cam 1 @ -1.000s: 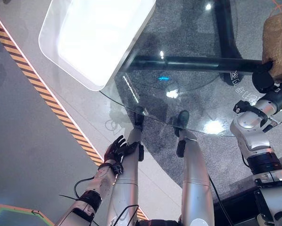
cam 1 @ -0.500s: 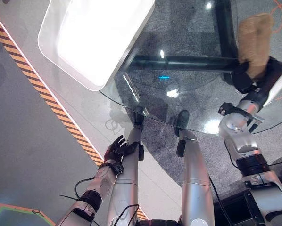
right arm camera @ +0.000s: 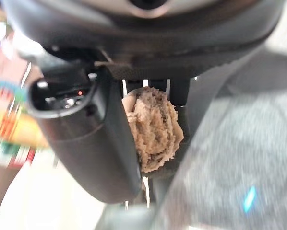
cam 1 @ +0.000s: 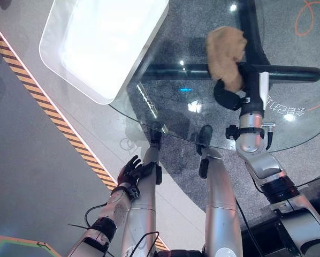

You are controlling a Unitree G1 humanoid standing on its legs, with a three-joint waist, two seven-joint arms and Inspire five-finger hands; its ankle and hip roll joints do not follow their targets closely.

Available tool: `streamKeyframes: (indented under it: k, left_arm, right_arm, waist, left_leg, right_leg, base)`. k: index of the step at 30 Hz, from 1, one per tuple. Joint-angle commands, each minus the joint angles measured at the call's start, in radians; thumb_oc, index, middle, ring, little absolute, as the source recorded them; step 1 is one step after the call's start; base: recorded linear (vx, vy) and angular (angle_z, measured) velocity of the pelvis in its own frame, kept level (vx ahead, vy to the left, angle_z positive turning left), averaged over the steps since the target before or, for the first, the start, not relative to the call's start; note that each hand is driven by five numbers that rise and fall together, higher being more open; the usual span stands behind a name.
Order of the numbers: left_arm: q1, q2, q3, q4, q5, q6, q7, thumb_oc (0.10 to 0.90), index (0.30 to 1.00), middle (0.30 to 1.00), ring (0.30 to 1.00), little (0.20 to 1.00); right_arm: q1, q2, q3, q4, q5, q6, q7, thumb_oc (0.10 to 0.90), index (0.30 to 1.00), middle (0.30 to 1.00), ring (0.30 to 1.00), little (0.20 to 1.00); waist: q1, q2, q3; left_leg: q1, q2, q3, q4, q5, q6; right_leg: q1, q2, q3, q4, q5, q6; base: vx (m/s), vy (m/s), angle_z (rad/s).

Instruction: Wipe the table with a cloth and put it in the basket.

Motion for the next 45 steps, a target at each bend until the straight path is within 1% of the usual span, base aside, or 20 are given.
streamKeyframes:
  k: [1,4,5,7,9,10,14,18,25,28,30,32,38,42,45]
  left_arm:
    - [0.127,-0.033,-0.021,0.000,0.019,0.002,-0.012,0.800,0.900,0.900,0.900,0.900]
    - [0.122,-0.031,-0.026,-0.003,0.016,0.007,-0.011,0.800,0.900,0.900,0.900,0.900]
    - [0.118,-0.029,-0.028,-0.006,0.013,0.015,-0.011,0.800,0.900,0.900,0.900,0.900]
    - [0.115,-0.023,-0.032,-0.010,0.006,0.026,-0.010,0.800,0.900,0.900,0.900,0.900]
    - [0.114,-0.022,-0.033,-0.008,0.005,0.027,-0.011,0.800,0.900,0.900,0.900,0.900]
    - [0.109,-0.019,-0.038,-0.012,0.000,0.037,-0.005,0.800,0.900,0.900,0.900,0.900]
    - [0.108,-0.016,-0.040,-0.011,-0.005,0.038,-0.008,0.800,0.900,0.900,0.900,0.900]
    - [0.104,-0.009,-0.045,-0.018,-0.019,0.039,-0.011,0.800,0.900,0.900,0.900,0.900]
    - [0.103,-0.008,-0.043,-0.028,-0.043,0.034,-0.009,0.800,0.900,0.900,0.900,0.900]
    - [0.117,-0.007,-0.031,-0.025,-0.079,0.019,-0.023,0.800,0.900,0.900,0.900,0.900]
    - [0.133,-0.005,-0.010,-0.037,-0.140,-0.017,-0.044,0.800,0.900,0.900,0.900,0.900]
    - [0.135,-0.003,0.001,-0.044,-0.164,-0.025,-0.056,0.800,0.900,0.900,0.900,0.900]
    - [0.159,0.014,0.022,-0.131,-0.223,-0.059,-0.122,0.800,0.900,0.900,0.900,0.900]
    - [0.191,0.029,0.010,-0.206,-0.197,-0.071,-0.111,0.800,0.900,0.900,0.900,0.900]
    - [0.224,0.045,0.008,-0.259,-0.210,-0.061,-0.126,0.800,0.900,0.900,0.900,0.900]
  right_arm:
    - [-0.009,0.010,0.096,-0.148,-0.023,-0.099,0.127,0.100,0.300,0.300,0.300,0.200]
    - [-0.020,0.006,0.116,-0.154,-0.011,-0.109,0.169,0.100,0.300,0.300,0.300,0.200]
    - [-0.028,0.002,0.130,-0.156,0.004,-0.120,0.201,0.100,0.300,0.300,0.300,0.200]
    - [-0.041,-0.004,0.148,-0.156,0.042,-0.124,0.230,0.100,0.300,0.300,0.300,0.200]
    - [-0.043,-0.004,0.152,-0.157,0.049,-0.124,0.237,0.100,0.300,0.300,0.300,0.200]
    - [-0.050,-0.005,0.168,-0.157,0.075,-0.123,0.261,0.100,0.300,0.300,0.300,0.200]
    - [-0.056,-0.010,0.187,-0.167,0.128,-0.115,0.306,0.100,0.300,0.300,0.300,0.200]
    - [-0.051,-0.009,0.188,-0.174,0.147,-0.110,0.286,0.100,0.300,0.300,0.300,0.200]
    - [-0.020,0.004,0.143,-0.178,0.140,-0.132,0.223,0.100,0.300,0.300,0.300,0.200]
    - [-0.003,0.007,0.120,-0.187,0.135,-0.119,0.209,0.100,0.300,0.300,0.300,0.200]
    - [0.022,0.009,0.101,-0.200,0.137,-0.119,0.206,0.100,0.300,0.300,0.300,0.200]
    - [0.029,0.010,0.094,-0.200,0.139,-0.120,0.207,0.100,0.300,0.300,0.300,0.200]
    - [0.078,-0.001,0.054,-0.218,0.145,-0.124,0.216,0.100,0.300,0.300,0.300,0.200]
    - [0.114,0.004,0.029,-0.224,0.138,-0.139,0.223,0.100,0.300,0.300,0.300,0.200]
    - [0.143,0.001,0.009,-0.232,0.125,-0.149,0.218,0.100,0.300,0.300,0.300,0.200]
  waist:
    - [0.027,0.010,-0.021]
    - [0.029,0.012,-0.021]
    - [0.030,0.013,-0.021]
    - [0.034,0.014,-0.021]
    - [0.034,0.014,-0.021]
    - [0.036,0.015,-0.021]
    - [0.037,0.012,-0.021]
    - [0.036,0.010,-0.021]
    - [0.031,0.004,-0.021]
    - [0.029,-0.003,-0.021]
    - [0.029,-0.013,-0.021]
    - [0.028,-0.017,-0.021]
    - [0.028,-0.028,-0.021]
    - [0.033,-0.031,-0.021]
    - [0.042,-0.035,-0.021]
  left_leg:
    - [-0.004,-0.064,0.141,0.102,-0.124,0.061]
    - [-0.006,-0.065,0.142,0.105,-0.123,0.060]
    - [-0.006,-0.065,0.142,0.107,-0.122,0.061]
    - [-0.002,-0.066,0.141,0.109,-0.122,0.061]
    - [-0.001,-0.066,0.141,0.110,-0.123,0.061]
    - [0.001,-0.068,0.140,0.113,-0.124,0.062]
    - [0.004,-0.069,0.141,0.116,-0.124,0.063]
    - [0.004,-0.069,0.142,0.121,-0.124,0.064]
    - [0.022,-0.068,0.138,0.118,-0.126,0.070]
    - [0.045,-0.067,0.136,0.112,-0.129,0.069]
    - [0.064,-0.065,0.131,0.109,-0.134,0.068]
    - [0.074,-0.063,0.132,0.107,-0.135,0.068]
    - [0.133,-0.062,0.123,0.088,-0.138,0.067]
    - [0.172,-0.064,0.110,0.076,-0.137,0.066]
    - [0.217,-0.066,0.094,0.057,-0.134,0.067]
  right_leg:
    - [0.015,0.086,0.012,-0.184,0.148,0.024]
    - [0.014,0.085,0.012,-0.181,0.149,0.025]
    - [0.014,0.084,0.012,-0.180,0.149,0.025]
    - [0.015,0.084,0.011,-0.176,0.149,0.026]
    - [0.016,0.083,0.011,-0.175,0.149,0.026]
    - [0.017,0.082,0.011,-0.171,0.148,0.026]
    - [0.021,0.082,0.007,-0.170,0.148,0.026]
    - [0.020,0.083,0.008,-0.163,0.149,0.026]
    - [0.034,0.089,0.013,-0.160,0.148,0.028]
    - [0.059,0.092,0.010,-0.164,0.145,0.026]
    - [0.080,0.093,0.006,-0.164,0.140,0.026]
    - [0.091,0.094,0.003,-0.166,0.138,0.026]
    - [0.161,0.095,-0.007,-0.183,0.130,0.024]
    - [0.203,0.094,-0.018,-0.190,0.125,0.021]
    - [0.253,0.095,-0.028,-0.202,0.118,0.019]
  base:
    - [0.00,0.000,0.00]
    - [0.00,0.000,0.00]
    - [0.00,0.000,0.00]
    - [0.00,0.000,0.00]
    - [0.01,0.011,0.08]
    - [0.01,0.014,0.09]
    - [0.00,0.005,0.01]
    - [0.00,0.000,0.00]
    - [0.00,-0.005,0.00]
    - [-0.02,-0.053,0.02]
    - [-0.03,-0.084,0.03]
    - [-0.03,-0.047,0.04]
    - [-0.04,-0.066,0.02]
    - [-0.04,-0.076,0.04]
    - [-0.05,-0.128,0.06]
